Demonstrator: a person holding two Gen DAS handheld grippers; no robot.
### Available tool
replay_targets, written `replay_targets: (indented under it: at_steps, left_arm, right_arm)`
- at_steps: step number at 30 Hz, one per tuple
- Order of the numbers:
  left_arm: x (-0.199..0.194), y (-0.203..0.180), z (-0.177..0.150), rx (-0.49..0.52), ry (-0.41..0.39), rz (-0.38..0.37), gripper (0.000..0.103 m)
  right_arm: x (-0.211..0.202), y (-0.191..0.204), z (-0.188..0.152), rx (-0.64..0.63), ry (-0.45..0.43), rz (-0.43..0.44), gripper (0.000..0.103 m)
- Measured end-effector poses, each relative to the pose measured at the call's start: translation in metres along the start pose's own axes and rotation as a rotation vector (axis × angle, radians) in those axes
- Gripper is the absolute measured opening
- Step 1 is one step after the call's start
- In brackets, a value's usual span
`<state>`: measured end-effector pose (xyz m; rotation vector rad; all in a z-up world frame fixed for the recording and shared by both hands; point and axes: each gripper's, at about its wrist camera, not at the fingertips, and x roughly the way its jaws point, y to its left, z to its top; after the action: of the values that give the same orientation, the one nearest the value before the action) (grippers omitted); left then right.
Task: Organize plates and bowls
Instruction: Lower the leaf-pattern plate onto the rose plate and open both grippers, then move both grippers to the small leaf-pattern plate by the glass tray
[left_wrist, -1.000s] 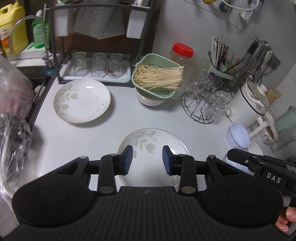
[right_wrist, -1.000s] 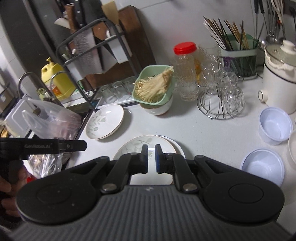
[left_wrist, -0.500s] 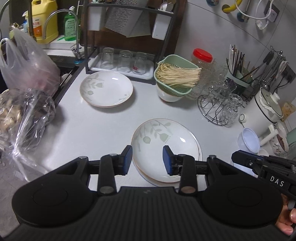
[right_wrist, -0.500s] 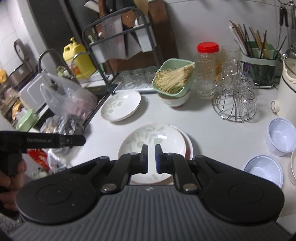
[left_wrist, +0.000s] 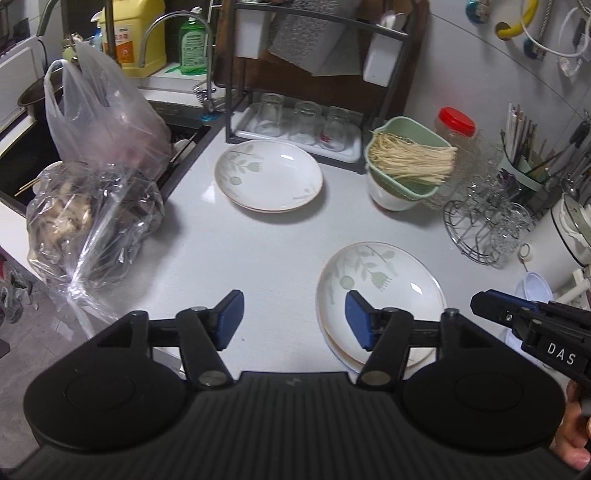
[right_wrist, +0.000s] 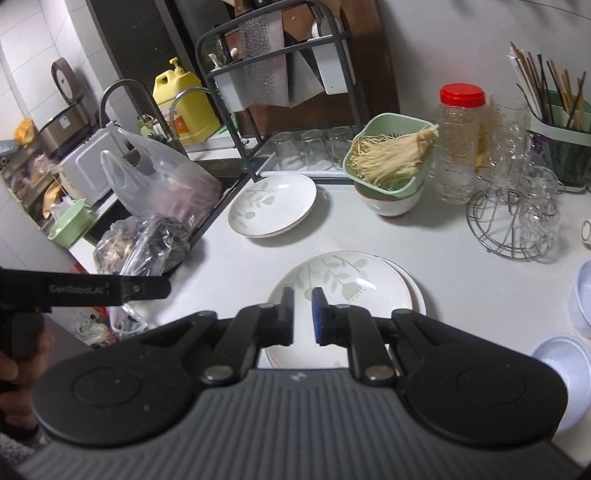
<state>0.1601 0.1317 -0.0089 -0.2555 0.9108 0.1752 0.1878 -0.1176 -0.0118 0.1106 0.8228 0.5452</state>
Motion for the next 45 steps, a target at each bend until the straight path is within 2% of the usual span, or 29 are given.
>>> replay_targets:
  at_steps: [1, 2, 4, 12, 19, 24, 34, 38, 42, 45]
  left_arm:
    - [0.002, 0.004, 0.003, -0.007, -0.001, 0.002, 0.07]
    - [0.004, 0.009, 0.007, -0.012, -0.003, 0.002, 0.072]
    - [0.011, 0.017, 0.015, -0.017, -0.002, 0.006, 0.072]
    - [0.046, 0.047, 0.057, -0.003, 0.007, -0.025, 0.073]
    - [0.091, 0.082, 0.095, 0.004, 0.027, -0.058, 0.073]
    - [0.129, 0.103, 0.119, 0.007, 0.06, -0.092, 0.073]
    - [0.21, 0.132, 0.16, 0.049, 0.144, -0.151, 0.071]
    - [0.242, 0.138, 0.174, 0.066, 0.183, -0.168, 0.063]
    - [0.275, 0.141, 0.187, 0.093, 0.227, -0.169, 0.054]
    - [0.293, 0.142, 0.199, 0.122, 0.241, -0.187, 0.052]
  right_arm:
    - [0.004, 0.002, 0.002, -0.001, 0.003, -0.006, 0.044]
    - [0.008, 0.003, 0.004, 0.002, 0.001, -0.011, 0.058]
    - [0.014, 0.005, 0.008, 0.009, -0.009, -0.018, 0.062]
    - [0.05, 0.017, 0.034, 0.06, -0.007, -0.063, 0.062]
    - [0.096, 0.032, 0.062, 0.099, -0.007, -0.093, 0.062]
    - [0.137, 0.038, 0.077, 0.148, 0.032, -0.11, 0.061]
    - [0.21, 0.037, 0.092, 0.236, 0.126, -0.175, 0.046]
    - [0.237, 0.035, 0.099, 0.244, 0.165, -0.208, 0.038]
    - [0.264, 0.03, 0.107, 0.248, 0.207, -0.243, 0.034]
    - [0.28, 0.026, 0.114, 0.247, 0.227, -0.264, 0.032]
